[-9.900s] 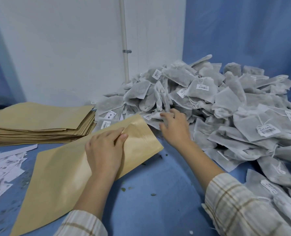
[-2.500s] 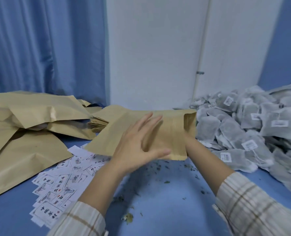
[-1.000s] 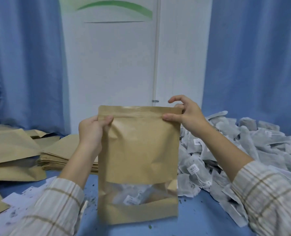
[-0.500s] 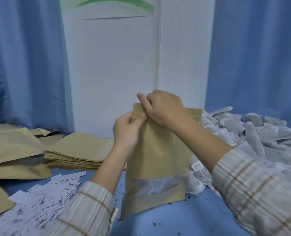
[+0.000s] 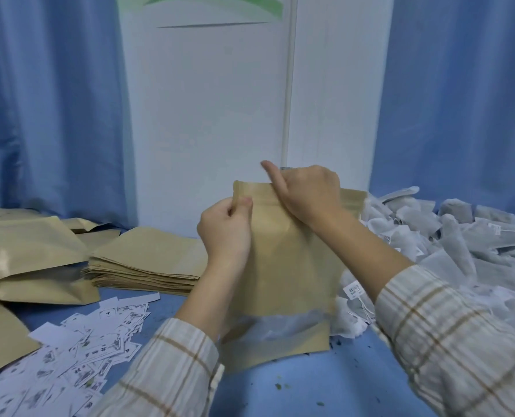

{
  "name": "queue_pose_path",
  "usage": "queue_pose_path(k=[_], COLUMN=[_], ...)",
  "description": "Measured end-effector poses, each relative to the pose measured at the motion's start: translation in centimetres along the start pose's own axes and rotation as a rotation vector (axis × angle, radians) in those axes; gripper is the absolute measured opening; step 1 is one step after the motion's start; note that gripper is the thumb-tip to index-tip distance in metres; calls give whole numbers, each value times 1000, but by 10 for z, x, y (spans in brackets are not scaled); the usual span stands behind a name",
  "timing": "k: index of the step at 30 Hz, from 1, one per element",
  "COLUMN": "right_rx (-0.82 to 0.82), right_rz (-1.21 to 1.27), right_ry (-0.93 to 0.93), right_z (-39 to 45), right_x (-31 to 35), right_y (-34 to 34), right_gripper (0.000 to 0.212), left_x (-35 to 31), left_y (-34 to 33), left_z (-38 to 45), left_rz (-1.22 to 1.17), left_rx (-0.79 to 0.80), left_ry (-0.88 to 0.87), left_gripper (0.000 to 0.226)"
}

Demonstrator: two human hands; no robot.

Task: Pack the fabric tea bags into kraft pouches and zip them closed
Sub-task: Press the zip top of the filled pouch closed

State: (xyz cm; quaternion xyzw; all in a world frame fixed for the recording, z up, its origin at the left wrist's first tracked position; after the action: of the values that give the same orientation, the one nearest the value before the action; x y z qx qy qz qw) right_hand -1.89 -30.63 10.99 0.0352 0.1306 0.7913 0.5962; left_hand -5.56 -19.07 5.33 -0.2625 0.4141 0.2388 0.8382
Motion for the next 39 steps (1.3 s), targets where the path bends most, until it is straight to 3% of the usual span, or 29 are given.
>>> queue_pose_path(k=[13, 19, 29, 35, 39], right_rx=[50, 84, 139, 197, -15], right_rz=[39, 11, 67, 79, 72], right_ry=[-75, -166, -295, -123, -150], right_z=[-7, -14, -20, -10, 0], right_x=[-25, -47, -68, -25, 24], right_y=[2, 8, 6, 8, 6], right_gripper=[56, 63, 65, 65, 61], left_x=[11, 14, 15, 5, -8], left_y=[20, 25, 25, 11, 2], left_z=[16, 22, 27, 9, -4], left_rz=[-263, -293, -216, -4, 68], left_rx=[58, 73, 67, 83, 2], left_ry=[197, 213, 194, -46, -197], left_gripper=[26, 36, 30, 46, 52])
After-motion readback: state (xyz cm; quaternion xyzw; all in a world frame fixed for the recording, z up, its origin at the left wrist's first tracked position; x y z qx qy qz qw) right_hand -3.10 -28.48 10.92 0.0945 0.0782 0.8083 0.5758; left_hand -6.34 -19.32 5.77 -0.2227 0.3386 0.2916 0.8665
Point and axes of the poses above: each hand's wrist, its own z-axis towards the middle knuckle, its own y-axis out of the back of the hand, x = y × z, the point moved 2 cm from there along z, towards the middle knuckle, and after that the axes turned 13 degrees about -x, right-handed, at the moved point
